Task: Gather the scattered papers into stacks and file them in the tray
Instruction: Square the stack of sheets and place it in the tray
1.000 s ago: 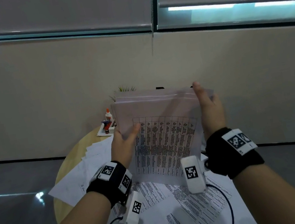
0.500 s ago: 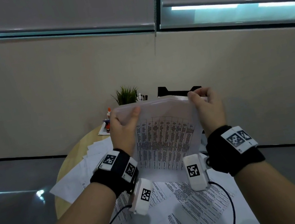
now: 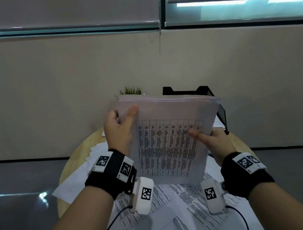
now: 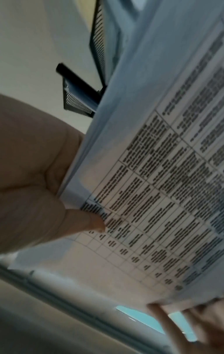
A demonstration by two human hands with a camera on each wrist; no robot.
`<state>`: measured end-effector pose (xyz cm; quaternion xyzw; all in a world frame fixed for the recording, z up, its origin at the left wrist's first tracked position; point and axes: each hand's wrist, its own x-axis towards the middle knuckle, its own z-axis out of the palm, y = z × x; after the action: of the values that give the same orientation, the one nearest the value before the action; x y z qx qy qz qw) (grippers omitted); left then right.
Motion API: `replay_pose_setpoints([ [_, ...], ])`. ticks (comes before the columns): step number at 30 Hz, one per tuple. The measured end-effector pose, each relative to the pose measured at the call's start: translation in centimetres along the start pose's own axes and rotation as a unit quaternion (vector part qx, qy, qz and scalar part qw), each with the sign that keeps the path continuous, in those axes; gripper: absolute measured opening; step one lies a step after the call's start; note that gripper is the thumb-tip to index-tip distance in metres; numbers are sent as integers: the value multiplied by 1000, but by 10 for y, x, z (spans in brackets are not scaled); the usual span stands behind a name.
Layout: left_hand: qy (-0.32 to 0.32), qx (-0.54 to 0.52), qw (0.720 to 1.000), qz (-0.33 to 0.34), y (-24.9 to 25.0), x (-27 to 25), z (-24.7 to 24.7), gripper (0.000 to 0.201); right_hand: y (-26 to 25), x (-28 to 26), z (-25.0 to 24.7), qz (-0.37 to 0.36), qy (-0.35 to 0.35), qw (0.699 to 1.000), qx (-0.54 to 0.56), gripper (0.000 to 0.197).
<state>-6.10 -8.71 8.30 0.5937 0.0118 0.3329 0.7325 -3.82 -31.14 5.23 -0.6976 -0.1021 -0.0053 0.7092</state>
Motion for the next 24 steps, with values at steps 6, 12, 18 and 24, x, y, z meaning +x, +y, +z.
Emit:
replay_pose_setpoints([
  [6,-65,52,988,-134,-35,-19,-17,57,10,-1,-1,7,6,999,44,70],
  [12,-64,43,975,-209,-41,-43,-13,33,46,-16,3,61,35,998,-5,48],
  [18,-8,15,988,-156,-29,-76,-5,42,33,-40,13,7,95,993,76,27],
  [24,16,14,985,-168,-37,-107,-16,59,31,-73,14,-11,75,996,36,23],
])
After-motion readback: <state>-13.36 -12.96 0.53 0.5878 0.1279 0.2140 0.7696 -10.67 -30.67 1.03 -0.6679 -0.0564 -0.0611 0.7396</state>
